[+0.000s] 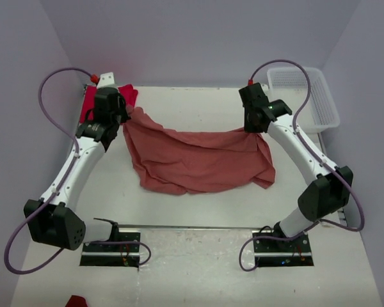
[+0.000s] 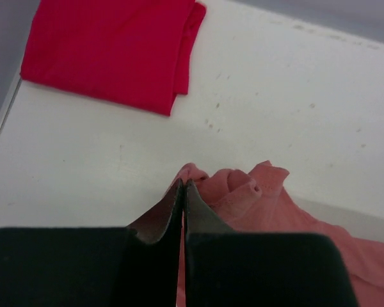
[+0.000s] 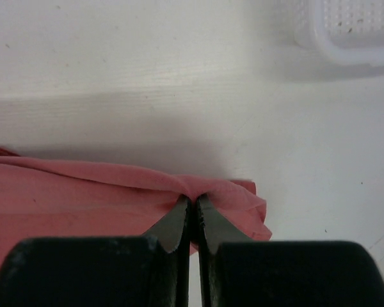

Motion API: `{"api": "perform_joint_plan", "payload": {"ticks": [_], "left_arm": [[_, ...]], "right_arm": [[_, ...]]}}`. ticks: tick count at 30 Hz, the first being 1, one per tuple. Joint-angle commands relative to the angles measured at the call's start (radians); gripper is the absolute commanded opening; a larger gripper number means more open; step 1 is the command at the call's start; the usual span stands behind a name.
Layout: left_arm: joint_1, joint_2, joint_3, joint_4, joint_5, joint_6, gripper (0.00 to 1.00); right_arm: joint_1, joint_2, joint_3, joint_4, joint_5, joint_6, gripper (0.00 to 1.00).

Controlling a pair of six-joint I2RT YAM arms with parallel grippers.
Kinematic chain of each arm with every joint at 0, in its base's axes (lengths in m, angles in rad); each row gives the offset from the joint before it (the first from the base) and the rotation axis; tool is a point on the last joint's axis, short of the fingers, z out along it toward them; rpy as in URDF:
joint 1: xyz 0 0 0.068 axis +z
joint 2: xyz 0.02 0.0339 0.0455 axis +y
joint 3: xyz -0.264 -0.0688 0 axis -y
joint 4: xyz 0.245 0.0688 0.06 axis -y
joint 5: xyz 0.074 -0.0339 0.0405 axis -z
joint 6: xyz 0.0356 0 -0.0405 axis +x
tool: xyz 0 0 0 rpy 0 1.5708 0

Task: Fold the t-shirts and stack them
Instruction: Flatten out the tshirt

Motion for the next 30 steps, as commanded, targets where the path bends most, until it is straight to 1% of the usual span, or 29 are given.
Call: {"api": "perform_joint_plan", "payload": {"ticks": [1, 4, 8, 9, 10, 11, 13, 14, 15, 17, 18, 20, 23, 25, 26, 27, 28, 29, 30], "left_arm": [[0.01, -0.097, 0.155, 0.031, 0.073, 0.031, 0.0], [0.008, -0.195, 0.259, -0.004, 0.162, 0.058, 0.0], [0.008, -0.266, 0.42, -0.096, 0.257, 0.092, 0.0], [0.008, -0.284, 0.442, -0.108, 0.275, 0.101, 0.0], [0.008, -0.32, 0.481, -0.127, 0.312, 0.113, 0.0], [0.008, -0.335, 0.507, -0.144, 0.326, 0.116, 0.0], [0.008, -0.372, 0.567, -0.182, 0.359, 0.126, 0.0], [0.008, -0.381, 0.628, -0.214, 0.384, 0.127, 0.0], [0.005, -0.393, 0.652, -0.227, 0.389, 0.13, 0.0], [-0.05, -0.444, 0.667, -0.219, 0.36, 0.123, 0.0], [-0.052, -0.456, 0.673, -0.222, 0.361, 0.123, 0.0], [-0.053, -0.49, 0.684, -0.21, 0.369, 0.115, 0.0], [-0.053, -0.455, 0.722, -0.204, 0.384, 0.124, 0.0], [-0.053, -0.423, 0.773, -0.196, 0.386, 0.142, 0.0], [-0.053, -0.377, 0.799, -0.194, 0.387, 0.147, 0.0], [-0.053, -0.351, 0.863, -0.19, 0.399, 0.152, 0.0], [-0.053, -0.293, 0.943, -0.187, 0.416, 0.155, 0.0], [-0.053, -0.266, 0.981, -0.188, 0.423, 0.156, 0.0], [-0.053, -0.243, 1.011, -0.184, 0.43, 0.155, 0.0]], "right_arm": [[0.016, -0.131, 0.105, -0.024, 0.044, -0.031, 0.0], [0.046, -0.221, 0.196, -0.102, 0.073, -0.039, 0.0], [0.1, -0.301, 0.364, -0.203, 0.098, -0.053, 0.0], [0.114, -0.315, 0.384, -0.222, 0.099, -0.056, 0.0], [0.153, -0.348, 0.422, -0.252, 0.113, -0.062, 0.0], [0.177, -0.362, 0.423, -0.271, 0.113, -0.059, 0.0], [0.241, -0.408, 0.489, -0.335, 0.118, -0.041, 0.0], [0.258, -0.422, 0.512, -0.358, 0.114, -0.027, 0.0], [0.275, -0.436, 0.554, -0.381, 0.11, -0.016, 0.0], [0.31, -0.483, 0.581, -0.424, 0.087, 0.002, 0.0], [0.316, -0.5, 0.581, -0.433, 0.078, 0.007, 0.0], [0.316, -0.555, 0.581, -0.449, -0.009, 0.002, 0.0], [0.316, -0.565, 0.613, -0.463, -0.001, -0.005, 0.0], [0.318, -0.544, 0.639, -0.458, 0.01, -0.019, 0.0], [0.318, -0.531, 0.648, -0.447, 0.024, -0.03, 0.0], [0.318, -0.519, 0.668, -0.435, 0.019, -0.037, 0.0], [0.318, -0.496, 0.697, -0.415, 0.013, -0.048, 0.0], [0.318, -0.481, 0.697, -0.415, 0.01, -0.047, 0.0], [0.316, -0.467, 0.732, -0.411, 0.001, -0.05, 0.0]]}}
